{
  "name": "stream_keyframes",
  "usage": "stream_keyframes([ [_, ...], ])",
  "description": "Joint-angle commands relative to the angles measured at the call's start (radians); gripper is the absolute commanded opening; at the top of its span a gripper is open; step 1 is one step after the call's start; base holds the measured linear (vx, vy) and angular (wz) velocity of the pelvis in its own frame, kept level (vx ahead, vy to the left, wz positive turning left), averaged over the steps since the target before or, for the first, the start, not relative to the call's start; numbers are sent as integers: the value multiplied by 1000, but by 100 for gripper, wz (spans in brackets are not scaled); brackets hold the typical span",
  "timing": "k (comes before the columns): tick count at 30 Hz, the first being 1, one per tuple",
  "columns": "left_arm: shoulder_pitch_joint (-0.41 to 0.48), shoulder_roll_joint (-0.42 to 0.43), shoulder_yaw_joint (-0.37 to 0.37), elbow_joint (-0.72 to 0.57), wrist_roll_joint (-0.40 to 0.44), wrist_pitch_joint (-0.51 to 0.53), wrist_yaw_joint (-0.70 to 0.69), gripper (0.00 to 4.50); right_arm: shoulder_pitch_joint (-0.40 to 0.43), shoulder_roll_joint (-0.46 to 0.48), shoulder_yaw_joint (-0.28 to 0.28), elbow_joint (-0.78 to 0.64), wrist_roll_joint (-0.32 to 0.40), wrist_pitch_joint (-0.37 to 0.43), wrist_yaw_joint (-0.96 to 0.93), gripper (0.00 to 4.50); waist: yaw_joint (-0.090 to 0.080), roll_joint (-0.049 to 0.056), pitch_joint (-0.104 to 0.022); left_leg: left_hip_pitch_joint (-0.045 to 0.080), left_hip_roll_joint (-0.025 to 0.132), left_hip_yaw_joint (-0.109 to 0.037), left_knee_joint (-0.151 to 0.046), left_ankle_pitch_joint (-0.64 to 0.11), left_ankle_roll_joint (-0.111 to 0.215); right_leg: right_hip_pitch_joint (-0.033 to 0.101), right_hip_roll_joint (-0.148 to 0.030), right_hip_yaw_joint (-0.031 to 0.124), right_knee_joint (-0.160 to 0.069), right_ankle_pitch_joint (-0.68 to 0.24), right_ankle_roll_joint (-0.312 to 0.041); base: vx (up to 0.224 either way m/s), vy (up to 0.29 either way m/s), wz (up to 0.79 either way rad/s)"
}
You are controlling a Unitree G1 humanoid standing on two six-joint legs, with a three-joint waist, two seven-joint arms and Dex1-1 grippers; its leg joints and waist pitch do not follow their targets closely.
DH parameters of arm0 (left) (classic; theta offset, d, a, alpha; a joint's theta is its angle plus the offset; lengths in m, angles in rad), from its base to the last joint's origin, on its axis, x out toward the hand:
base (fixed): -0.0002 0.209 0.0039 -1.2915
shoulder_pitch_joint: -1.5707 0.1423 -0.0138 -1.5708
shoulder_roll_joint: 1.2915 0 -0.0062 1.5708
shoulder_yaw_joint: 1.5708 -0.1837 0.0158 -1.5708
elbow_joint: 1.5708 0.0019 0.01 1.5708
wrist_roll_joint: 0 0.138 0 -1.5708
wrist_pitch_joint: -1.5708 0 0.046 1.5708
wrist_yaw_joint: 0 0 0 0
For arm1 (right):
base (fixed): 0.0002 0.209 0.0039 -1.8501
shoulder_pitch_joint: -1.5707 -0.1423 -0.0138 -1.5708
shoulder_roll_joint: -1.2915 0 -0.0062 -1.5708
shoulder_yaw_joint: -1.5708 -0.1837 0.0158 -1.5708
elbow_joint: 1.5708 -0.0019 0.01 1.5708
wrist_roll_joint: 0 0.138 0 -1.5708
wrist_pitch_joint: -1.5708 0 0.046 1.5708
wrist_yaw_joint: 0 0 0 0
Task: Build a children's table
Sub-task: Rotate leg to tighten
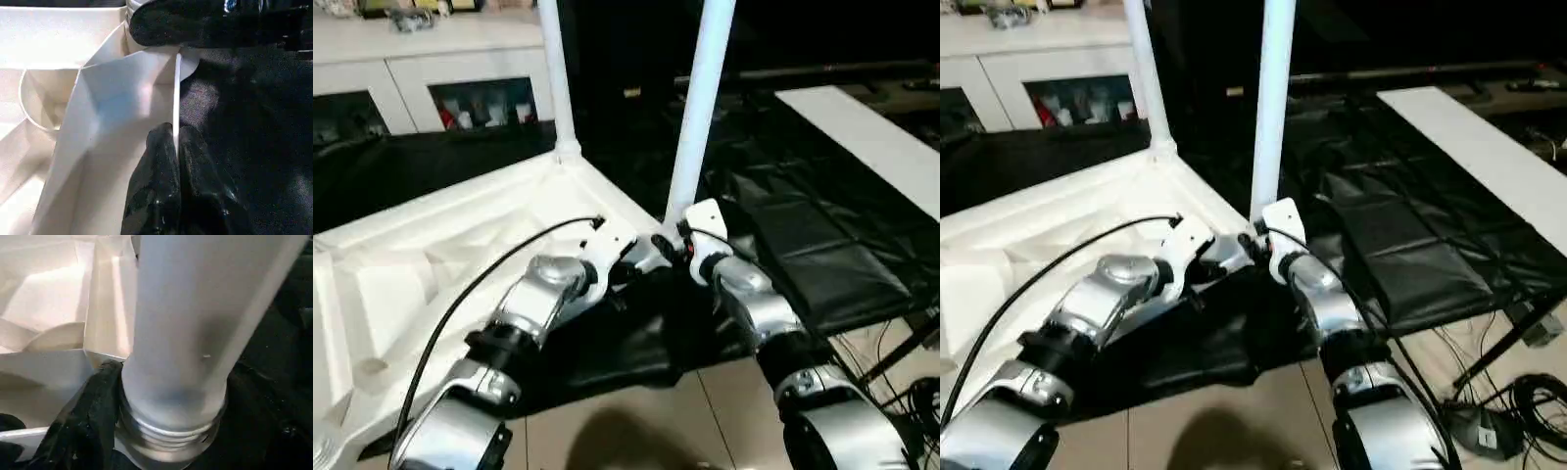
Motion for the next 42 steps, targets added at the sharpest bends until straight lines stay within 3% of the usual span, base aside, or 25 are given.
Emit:
stream_keyframes([
  [1, 12, 7, 31, 48, 14, -28, 88, 0, 10, 58, 18, -20, 61, -29, 107, 328, 6, -23, -51, 9, 2, 0, -83, -404, 24, 32, -26, 10, -92, -452, -155, 0, 0, 0],
  [4, 17, 25, 19, 38, 18, -39, 65, 0, 13, 34, 17, -32, 69, -64, 139, 350, 2, -23, -51, -1, 1, -3, -86, -405, 26, 40, -30, 8, -90, -474, -145, 0, 0, 0],
  [5, 20, 33, 17, 31, 18, -40, 57, 0, 17, 20, 23, -44, 67, -69, 157, 376, -1, -23, -50, -4, 1, -5, -88, -403, 22, 41, -29, 5, -91, -480, -140, 0, 0, 0],
  [8, 31, 60, 6, 9, 21, -47, 11, 0, 38, -23, 28, -98, 79, -62, 249, 389, 1, -24, -51, 3, 3, -3, -86, -400, 24, 35, -30, 9, -93, -471, -146, 0, 0, 0],
  [12, 61, 112, -18, -44, 19, -62, -92, 0, 102, -115, 58, -210, 82, -57, 400, 389, 9, -24, -53, 2, 8, 4, -83, -344, 50, 42, -27, 16, -82, -354, -183, 0, 0, 0],
  [16, 129, 242, -74, -167, -16, -99, -323, 0, 195, -254, 95, -333, 86, -64, 568, 389, 23, -21, -59, 5, 10, 10, -78, -270, 73, 45, -27, 20, -72, -255, -221, 14, -5, 1],
  [17, 134, 252, -77, -175, -19, -97, -336, 0, 199, -261, 94, -339, 88, -65, 576, 389, 24, -21, -60, 4, 10, 11, -77, -255, 75, 47, -27, 20, -70, -236, -230, 56, -20, 4],
  [19, 157, 308, -82, -211, -27, -113, -390, 0, 213, -282, 86, -358, 101, -63, 607, 389, 27, -14, -66, 4, 9, 12, -72, -185, 92, 52, -25, 18, -54, -113, -269, 28, -9, 1],
  [21, 183, 354, -79, -260, -53, -105, -450, 0, 218, -291, 82, -362, 104, -65, 618, 389, 24, -16, -65, 4, 10, 12, -72, -166, 100, 54, -23, 17, -48, -74, -281, 0, 0, 0],
  [22, 203, 385, -74, -291, -65, -117, -486, 0, 221, -295, 86, -367, 102, -66, 629, 389, 23, -10, -64, 8, 11, 12, -72, -173, 98, 52, -23, 17, -50, -74, -291, 0, 0, 0],
  [26, 270, 468, -53, -381, -89, -88, -544, 0, 234, -282, 126, -407, 116, -54, 693, 389, 22, -6, -58, 14, 14, 12, -80, -249, 70, 48, -21, 17, -57, -160, -283, 0, 0, 0],
  [28, 292, 483, -51, -414, -104, -73, -558, 0, 242, -277, 154, -428, 123, -52, 727, 389, 21, -8, -52, 15, 15, 10, -86, -302, 48, 44, -21, 18, -61, -240, -258, 0, 0, 0],
  [29, 298, 484, -51, -425, -109, -65, -558, 0, 244, -276, 165, -431, 122, -55, 741, 389, 20, -19, -52, 15, 15, 10, -86, -311, 45, 44, -21, 19, -65, -259, -250, 0, 0, 0],
  [30, 299, 485, -51, -428, -109, -63, -558, 0, 244, -276, 167, -431, 122, -56, 745, 389, 21, -14, -52, 13, 14, 8, -88, -312, 37, 46, -23, 20, -63, -275, -241, 0, 0, 0],
  [31, 304, 485, -50, -439, -113, -58, -556, 0, 242, -275, 177, -429, 118, -62, 762, 389, 22, -23, -50, 14, 15, 8, -88, -319, 35, 42, -23, 20, -65, -297, -233, 0, 0, 0],
  [33, 308, 483, -51, -449, -116, -53, -551, 0, 234, -271, 190, -415, 108, -77, 781, 389, 23, -17, -50, 16, 15, 7, -89, -328, 30, 41, -25, 21, -65, -314, -227, 0, 0, 0],
  [36, 309, 476, -53, -458, -119, -46, -543, 0, 216, -267, 204, -392, 94, -97, 807, 389, 22, -23, -53, 17, 15, 7, -87, -315, 26, 41, -24, 23, -62, -264, -236, 0, 0, 0],
  [42, 293, 455, -61, -458, -111, -37, -533, 0, 152, -243, 217, -305, 58, -126, 798, 389, 31, -24, -56, 17, 12, 11, -80, -250, 45, 46, -23, 23, -52, -173, -269, 0, 0, 0],
])
